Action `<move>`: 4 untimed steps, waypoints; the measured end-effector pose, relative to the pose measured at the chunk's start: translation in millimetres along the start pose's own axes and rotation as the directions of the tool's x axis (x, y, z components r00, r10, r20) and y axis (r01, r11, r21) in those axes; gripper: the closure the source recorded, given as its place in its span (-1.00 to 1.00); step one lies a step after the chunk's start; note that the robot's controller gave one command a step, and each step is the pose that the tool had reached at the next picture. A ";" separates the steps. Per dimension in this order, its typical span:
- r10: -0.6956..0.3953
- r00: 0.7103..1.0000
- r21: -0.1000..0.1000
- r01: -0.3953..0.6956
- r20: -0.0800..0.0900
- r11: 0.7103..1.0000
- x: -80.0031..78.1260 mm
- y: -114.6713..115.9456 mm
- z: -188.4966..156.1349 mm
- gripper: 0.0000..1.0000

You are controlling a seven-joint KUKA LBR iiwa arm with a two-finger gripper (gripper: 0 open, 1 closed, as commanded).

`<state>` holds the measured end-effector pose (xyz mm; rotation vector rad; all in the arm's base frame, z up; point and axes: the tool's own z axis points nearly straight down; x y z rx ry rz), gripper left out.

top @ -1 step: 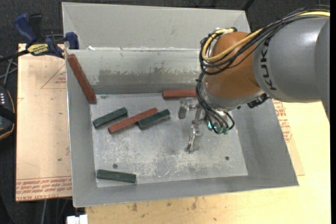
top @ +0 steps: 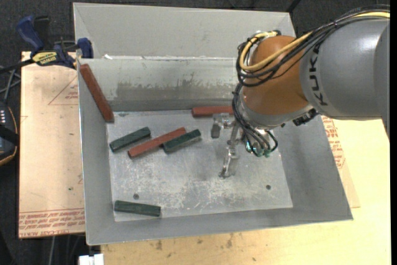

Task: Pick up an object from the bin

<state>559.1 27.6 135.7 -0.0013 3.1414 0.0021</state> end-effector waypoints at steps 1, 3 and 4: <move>0.054 0.999 0.001 -0.054 0.002 0.999 -56.2 42.0 -6.5 -1.00; -0.140 0.990 0.000 0.140 0.002 0.990 -76.6 38.4 64.0 1.00; -0.174 0.985 0.001 0.174 0.004 0.985 -48.8 41.5 -77.4 1.00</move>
Offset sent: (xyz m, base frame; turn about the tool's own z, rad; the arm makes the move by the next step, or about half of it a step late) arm 0.0755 0.0383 -0.0650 -0.1428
